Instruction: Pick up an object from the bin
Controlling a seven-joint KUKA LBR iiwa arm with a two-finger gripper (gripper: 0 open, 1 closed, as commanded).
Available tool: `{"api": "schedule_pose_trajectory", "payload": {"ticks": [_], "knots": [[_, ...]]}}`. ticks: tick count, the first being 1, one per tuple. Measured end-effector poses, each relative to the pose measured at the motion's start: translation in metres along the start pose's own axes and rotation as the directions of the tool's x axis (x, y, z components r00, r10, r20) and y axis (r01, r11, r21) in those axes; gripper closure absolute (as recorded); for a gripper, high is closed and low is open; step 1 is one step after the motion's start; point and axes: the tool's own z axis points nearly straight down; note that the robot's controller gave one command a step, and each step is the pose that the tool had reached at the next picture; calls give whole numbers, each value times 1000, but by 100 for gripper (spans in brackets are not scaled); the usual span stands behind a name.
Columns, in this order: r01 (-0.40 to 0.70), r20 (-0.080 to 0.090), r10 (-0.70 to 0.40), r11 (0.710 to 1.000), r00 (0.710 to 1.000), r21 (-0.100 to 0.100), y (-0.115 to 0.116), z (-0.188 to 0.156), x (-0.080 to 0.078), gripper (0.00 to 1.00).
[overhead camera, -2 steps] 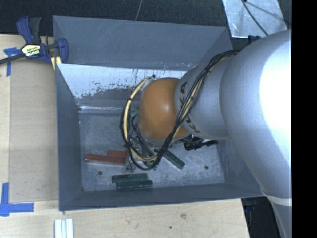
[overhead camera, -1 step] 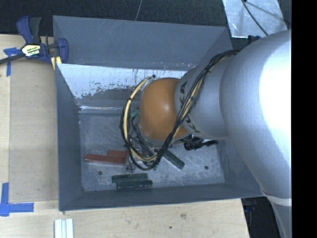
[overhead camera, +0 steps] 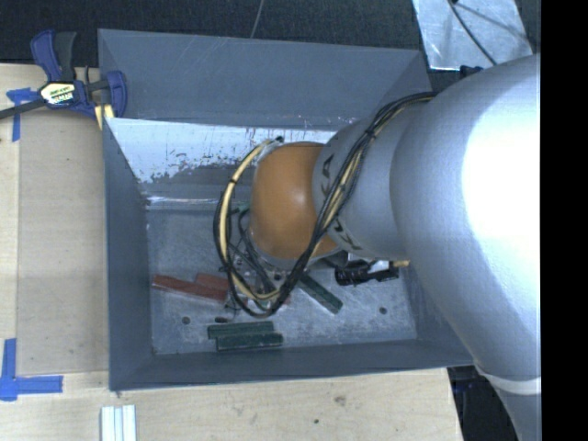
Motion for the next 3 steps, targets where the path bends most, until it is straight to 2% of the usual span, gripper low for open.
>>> {"api": "schedule_pose_trajectory", "payload": {"ticks": [1, 2, 3], "knots": [[-14, -16, 15, 1000, 1000, 17, 35, 1, -19, 100], [260, -10, -259, 966, 966, 1, 37, -45, -10, 100], [-29, -4, 29, 1000, 1000, -2, 3, 7, -10, 0]]}}
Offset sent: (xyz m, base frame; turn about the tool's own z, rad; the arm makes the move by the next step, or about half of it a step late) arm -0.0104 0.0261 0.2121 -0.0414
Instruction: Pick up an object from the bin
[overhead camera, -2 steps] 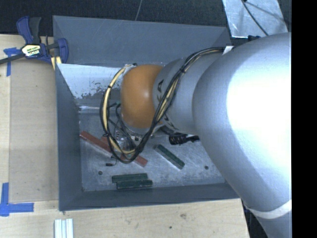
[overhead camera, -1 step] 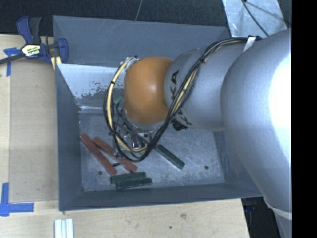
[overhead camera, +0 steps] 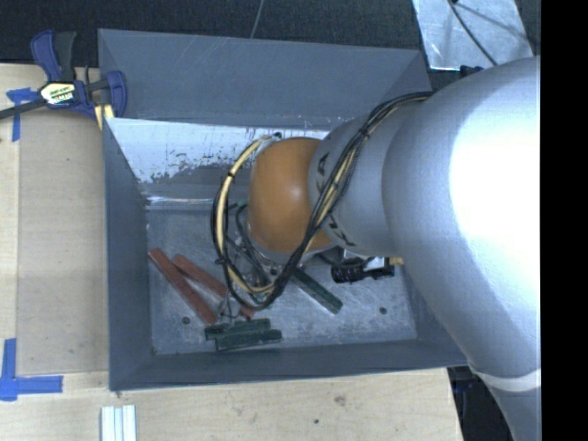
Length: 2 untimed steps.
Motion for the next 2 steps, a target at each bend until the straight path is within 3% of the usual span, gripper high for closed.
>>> {"api": "schedule_pose_trajectory", "payload": {"ticks": [1, 2], "knots": [[-3, 5, 3, 1000, 1000, -2, -2, 0, -2, 100], [-3, 5, 3, 1000, 1000, -2, -2, 0, -2, 100]]}}
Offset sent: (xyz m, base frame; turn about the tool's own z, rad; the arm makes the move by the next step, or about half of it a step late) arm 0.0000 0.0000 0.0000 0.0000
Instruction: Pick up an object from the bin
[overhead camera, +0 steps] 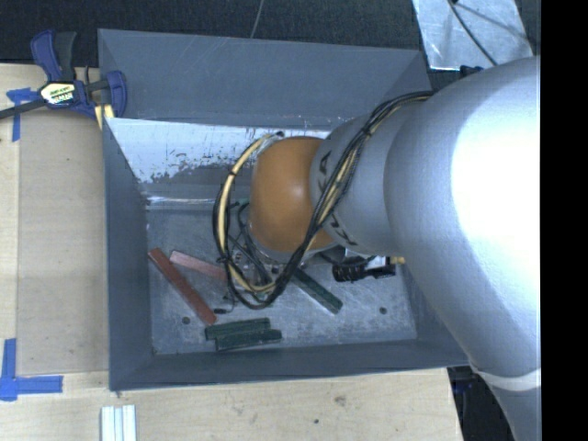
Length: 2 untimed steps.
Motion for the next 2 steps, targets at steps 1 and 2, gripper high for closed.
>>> {"api": "schedule_pose_trajectory", "payload": {"ticks": [1, 2], "knots": [[-14, -4, 14, 1000, 1000, 0, 8, 1, -18, 100], [-29, 0, 29, 1000, 1000, -1, -5, 0, -11, 100]]}}
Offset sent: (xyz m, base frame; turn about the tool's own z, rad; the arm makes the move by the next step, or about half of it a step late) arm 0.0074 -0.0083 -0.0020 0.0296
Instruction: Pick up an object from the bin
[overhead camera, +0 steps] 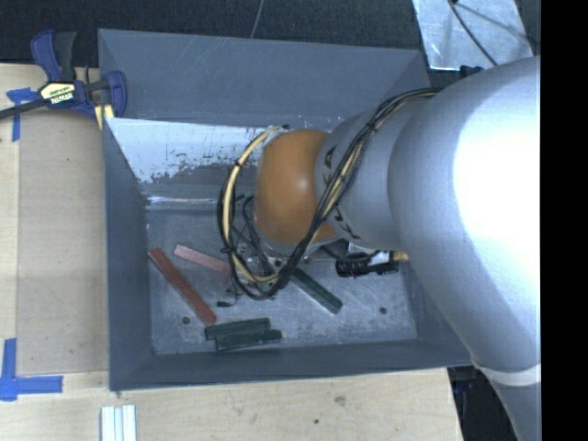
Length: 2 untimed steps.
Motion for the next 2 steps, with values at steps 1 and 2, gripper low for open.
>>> {"api": "schedule_pose_trajectory", "payload": {"ticks": [1, 2], "knots": [[-3, -12, 3, 1000, 1000, 8, 6, -37, -1, 100], [-51, -7, 51, 999, 999, 6, 13, -106, -11, 100]]}}
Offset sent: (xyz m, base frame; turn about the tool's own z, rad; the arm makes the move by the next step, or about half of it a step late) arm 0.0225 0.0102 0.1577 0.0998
